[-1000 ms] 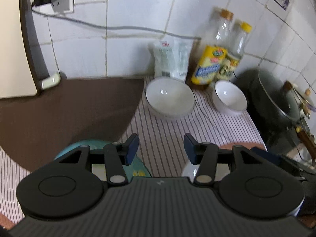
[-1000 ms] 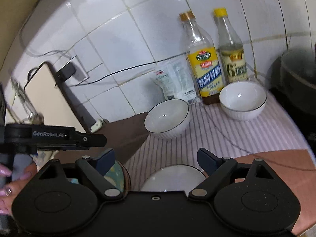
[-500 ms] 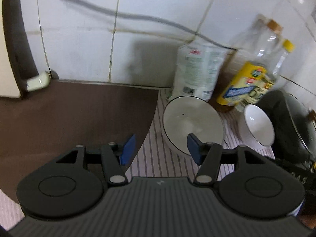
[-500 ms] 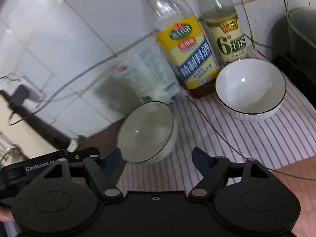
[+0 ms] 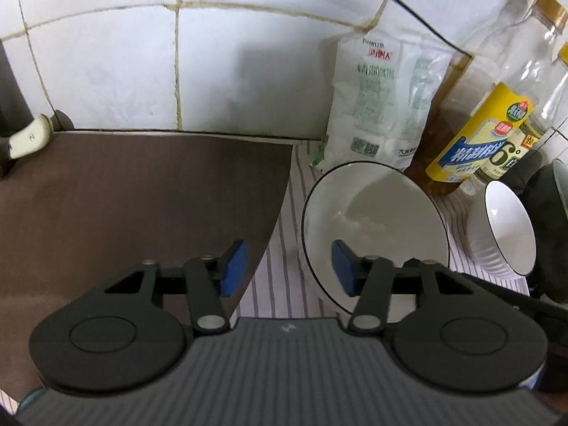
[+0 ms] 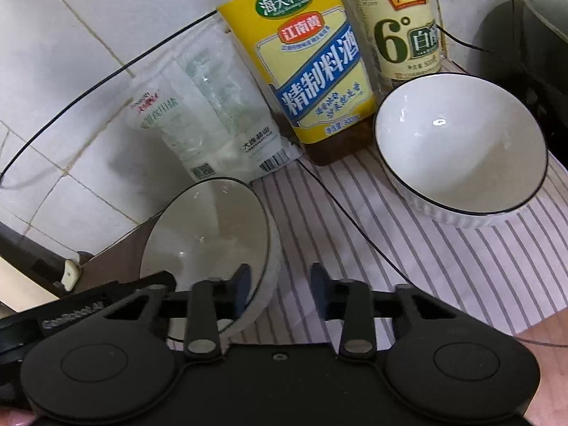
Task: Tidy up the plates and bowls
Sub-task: 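Lower the held bowl into the second white bowl, then lift the two nested bowls and carry them toward the plate stack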
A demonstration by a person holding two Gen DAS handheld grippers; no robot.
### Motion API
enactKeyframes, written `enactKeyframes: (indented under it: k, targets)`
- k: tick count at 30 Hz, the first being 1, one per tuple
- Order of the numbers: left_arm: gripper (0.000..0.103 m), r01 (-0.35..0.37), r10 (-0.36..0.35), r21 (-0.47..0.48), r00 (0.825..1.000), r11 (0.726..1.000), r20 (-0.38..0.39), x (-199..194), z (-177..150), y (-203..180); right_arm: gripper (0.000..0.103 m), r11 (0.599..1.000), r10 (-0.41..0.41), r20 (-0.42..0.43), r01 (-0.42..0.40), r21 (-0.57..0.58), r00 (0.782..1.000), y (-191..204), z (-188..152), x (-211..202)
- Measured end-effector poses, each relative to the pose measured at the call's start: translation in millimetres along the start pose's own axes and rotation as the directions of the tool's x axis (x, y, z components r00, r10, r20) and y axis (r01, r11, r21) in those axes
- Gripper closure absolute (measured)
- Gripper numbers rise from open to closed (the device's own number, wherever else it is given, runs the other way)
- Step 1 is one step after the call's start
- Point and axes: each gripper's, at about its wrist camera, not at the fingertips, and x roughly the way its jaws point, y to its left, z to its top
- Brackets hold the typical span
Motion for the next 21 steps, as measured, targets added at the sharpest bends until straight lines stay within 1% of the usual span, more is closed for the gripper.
enactKeyframes:
  k: [2,3,5,6,10,14,18,21]
  targets:
    - [0.074,0.01,-0.01,0.002,1.0,1.0,-0.008,2,-1,1,0.083,1.0,0.024,0.004,-0.024,-0.005,1.0,1,0,-1]
    - [0.077,0.02,-0.02,0.003,1.0,1.0,-0.009,3,-2,0,0.083,1.0,0.026,0.008,-0.025,-0.009,1.0,2,-1,-2]
    - [0.088,0.04,-0.04,0.005,0.999,0.999,-0.013,2,-3,-1,0.083,0.999,0.013,0.018,-0.013,-0.03,1.0,6,-2,-1]
    - [0.091,0.047,-0.047,0.007,0.999,0.999,-0.016,2,-4,-3,0.083,0.999,0.01,0.023,-0.009,-0.038,1.0,7,-2,-1]
    - [0.091,0.021,-0.021,0.03,1.0,0.999,-0.011,0,-7,-9,0.084,0.999,0.012,0.028,-0.011,-0.036,1.0,7,-2,-1]
    - [0.092,-0.016,0.016,0.018,1.0,1.0,-0.022,-5,-10,-11,0.084,0.999,0.027,0.034,-0.025,-0.04,0.999,8,-6,-6]
    - [0.092,-0.057,0.057,0.049,0.998,0.997,0.004,-21,-17,-19,0.084,0.998,0.051,0.055,-0.049,-0.037,0.997,10,-14,-19]
    - [0.092,-0.067,0.066,0.066,0.998,0.996,0.016,-37,-22,-22,0.084,0.997,0.073,0.061,-0.073,-0.018,0.995,8,-18,-31]
